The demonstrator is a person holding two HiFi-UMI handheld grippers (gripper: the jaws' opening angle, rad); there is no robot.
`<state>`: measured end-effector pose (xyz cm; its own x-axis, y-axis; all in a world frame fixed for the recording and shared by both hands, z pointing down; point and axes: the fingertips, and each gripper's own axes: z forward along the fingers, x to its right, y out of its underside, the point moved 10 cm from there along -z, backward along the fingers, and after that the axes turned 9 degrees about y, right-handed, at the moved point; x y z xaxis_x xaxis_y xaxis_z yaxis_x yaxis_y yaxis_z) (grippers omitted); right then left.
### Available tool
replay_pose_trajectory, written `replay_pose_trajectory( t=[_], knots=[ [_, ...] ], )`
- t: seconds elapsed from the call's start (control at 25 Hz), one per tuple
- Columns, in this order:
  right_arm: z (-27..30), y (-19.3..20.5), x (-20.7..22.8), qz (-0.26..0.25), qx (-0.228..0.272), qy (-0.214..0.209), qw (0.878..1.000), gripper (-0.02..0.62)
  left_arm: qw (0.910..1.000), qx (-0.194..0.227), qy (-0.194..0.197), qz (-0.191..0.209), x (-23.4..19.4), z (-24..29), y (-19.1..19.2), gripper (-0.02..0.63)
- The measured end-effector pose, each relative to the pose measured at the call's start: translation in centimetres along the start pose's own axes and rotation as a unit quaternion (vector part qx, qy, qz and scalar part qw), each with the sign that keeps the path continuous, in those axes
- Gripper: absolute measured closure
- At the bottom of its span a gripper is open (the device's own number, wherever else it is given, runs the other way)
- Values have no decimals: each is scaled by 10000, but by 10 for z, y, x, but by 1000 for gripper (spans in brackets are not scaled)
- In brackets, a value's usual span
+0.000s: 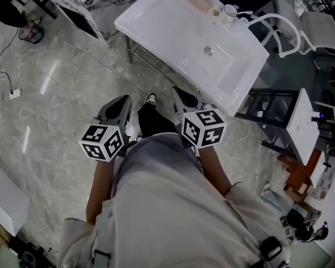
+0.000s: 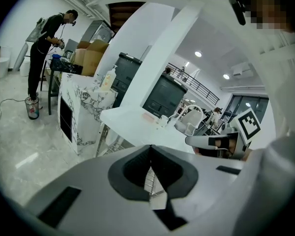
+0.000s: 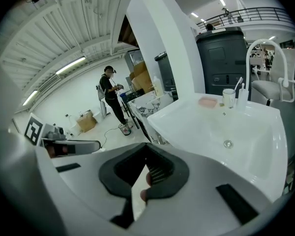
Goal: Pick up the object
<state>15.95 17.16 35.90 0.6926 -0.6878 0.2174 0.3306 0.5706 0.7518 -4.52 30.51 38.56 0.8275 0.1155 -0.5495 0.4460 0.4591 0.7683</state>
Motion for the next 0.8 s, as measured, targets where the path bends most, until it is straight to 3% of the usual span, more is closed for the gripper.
replay_pose_trajectory(
  t=[0.48,0.8],
  knots=[
    [57,-67,58,8,102,-60,9999,586,9998,47,-125,116,-21,79,-60,603],
    [74,-82,87,243,300,65,9992,586,9996,101,-92,244,-13,106,-93,603]
  ],
)
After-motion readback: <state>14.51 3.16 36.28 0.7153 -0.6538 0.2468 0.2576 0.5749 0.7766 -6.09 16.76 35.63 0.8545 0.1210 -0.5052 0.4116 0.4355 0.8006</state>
